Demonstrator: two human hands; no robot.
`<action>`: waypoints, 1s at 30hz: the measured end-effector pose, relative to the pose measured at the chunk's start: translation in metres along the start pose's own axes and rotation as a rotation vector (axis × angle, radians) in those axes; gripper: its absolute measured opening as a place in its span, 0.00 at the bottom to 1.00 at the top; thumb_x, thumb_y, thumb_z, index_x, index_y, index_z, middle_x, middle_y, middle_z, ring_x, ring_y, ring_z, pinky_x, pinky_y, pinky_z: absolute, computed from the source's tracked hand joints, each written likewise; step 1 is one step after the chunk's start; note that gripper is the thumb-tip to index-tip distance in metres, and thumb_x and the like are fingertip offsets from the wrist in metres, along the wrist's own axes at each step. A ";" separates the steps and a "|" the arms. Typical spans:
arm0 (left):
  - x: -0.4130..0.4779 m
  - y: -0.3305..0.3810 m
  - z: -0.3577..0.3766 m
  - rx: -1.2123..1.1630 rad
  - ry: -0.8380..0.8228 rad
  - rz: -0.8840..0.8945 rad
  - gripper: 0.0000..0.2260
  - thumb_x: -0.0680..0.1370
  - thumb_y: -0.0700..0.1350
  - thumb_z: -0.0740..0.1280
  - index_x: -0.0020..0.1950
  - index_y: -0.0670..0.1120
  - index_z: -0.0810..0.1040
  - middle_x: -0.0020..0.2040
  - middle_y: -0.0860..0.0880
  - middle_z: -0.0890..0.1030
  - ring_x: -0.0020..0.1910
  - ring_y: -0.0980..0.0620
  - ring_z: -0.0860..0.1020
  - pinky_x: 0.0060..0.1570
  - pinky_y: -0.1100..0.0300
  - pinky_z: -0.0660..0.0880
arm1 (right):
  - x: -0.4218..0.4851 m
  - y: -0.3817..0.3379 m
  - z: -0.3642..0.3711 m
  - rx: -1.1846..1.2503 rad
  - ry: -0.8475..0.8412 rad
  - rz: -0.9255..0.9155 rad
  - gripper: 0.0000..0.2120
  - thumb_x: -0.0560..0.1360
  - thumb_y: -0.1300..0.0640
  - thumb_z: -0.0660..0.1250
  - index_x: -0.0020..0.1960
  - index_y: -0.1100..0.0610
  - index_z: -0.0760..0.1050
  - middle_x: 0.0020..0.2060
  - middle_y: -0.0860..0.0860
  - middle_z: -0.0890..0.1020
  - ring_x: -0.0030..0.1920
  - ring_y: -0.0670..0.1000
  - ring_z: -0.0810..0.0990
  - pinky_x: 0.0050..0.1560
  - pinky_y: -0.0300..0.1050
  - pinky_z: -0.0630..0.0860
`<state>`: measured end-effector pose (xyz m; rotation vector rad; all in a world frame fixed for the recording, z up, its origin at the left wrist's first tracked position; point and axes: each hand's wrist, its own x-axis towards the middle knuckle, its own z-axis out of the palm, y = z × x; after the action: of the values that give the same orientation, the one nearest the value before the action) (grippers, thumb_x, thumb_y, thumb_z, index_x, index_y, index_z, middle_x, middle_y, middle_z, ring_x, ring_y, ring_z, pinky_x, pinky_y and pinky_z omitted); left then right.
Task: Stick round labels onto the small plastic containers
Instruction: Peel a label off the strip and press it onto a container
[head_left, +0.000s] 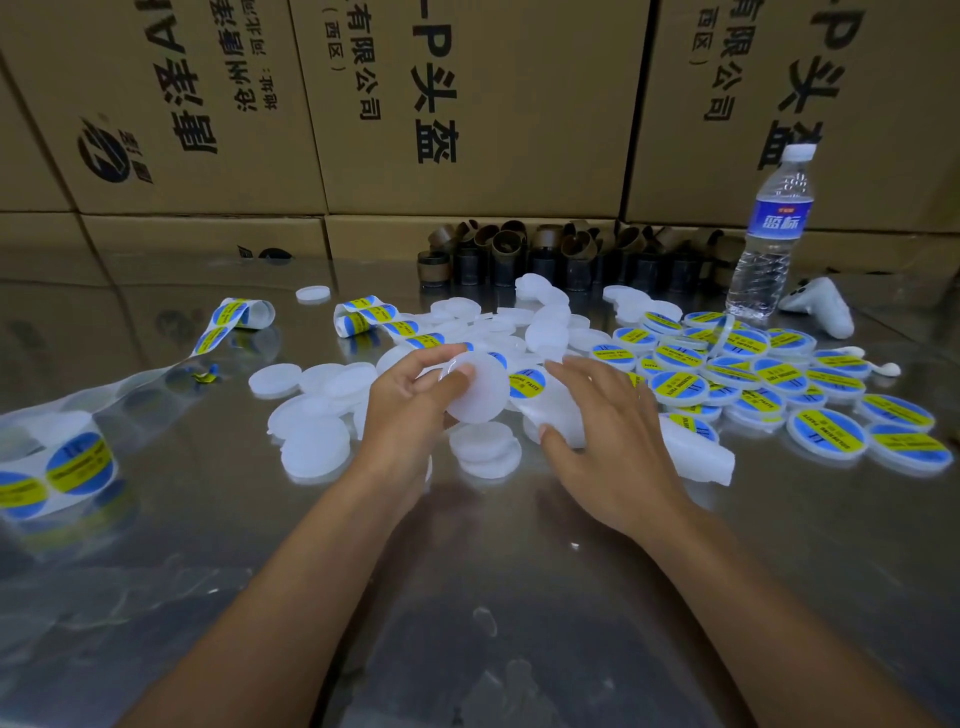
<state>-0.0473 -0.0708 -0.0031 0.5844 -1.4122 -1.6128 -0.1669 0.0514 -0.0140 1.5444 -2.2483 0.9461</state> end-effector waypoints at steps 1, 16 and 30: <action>0.000 0.000 0.001 -0.016 -0.009 -0.010 0.07 0.76 0.38 0.67 0.47 0.50 0.80 0.37 0.55 0.84 0.44 0.51 0.80 0.47 0.58 0.79 | 0.001 -0.003 0.000 0.084 0.057 -0.034 0.23 0.75 0.56 0.63 0.70 0.52 0.67 0.68 0.47 0.67 0.68 0.45 0.59 0.72 0.50 0.52; -0.009 -0.004 0.008 -0.120 -0.296 -0.111 0.05 0.67 0.46 0.72 0.42 0.53 0.84 0.44 0.49 0.83 0.45 0.48 0.80 0.53 0.50 0.77 | -0.003 -0.025 0.004 0.724 0.037 0.119 0.09 0.72 0.57 0.72 0.49 0.49 0.76 0.32 0.45 0.83 0.42 0.41 0.80 0.47 0.29 0.68; 0.000 -0.008 0.002 -0.141 -0.043 -0.056 0.05 0.78 0.35 0.64 0.46 0.42 0.77 0.39 0.49 0.85 0.41 0.50 0.84 0.41 0.61 0.80 | 0.004 0.002 0.001 0.020 -0.088 0.187 0.15 0.80 0.48 0.53 0.62 0.44 0.74 0.59 0.45 0.78 0.67 0.47 0.65 0.72 0.58 0.47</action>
<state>-0.0515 -0.0698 -0.0105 0.5137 -1.3099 -1.7630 -0.1701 0.0482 -0.0130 1.4294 -2.4880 0.9696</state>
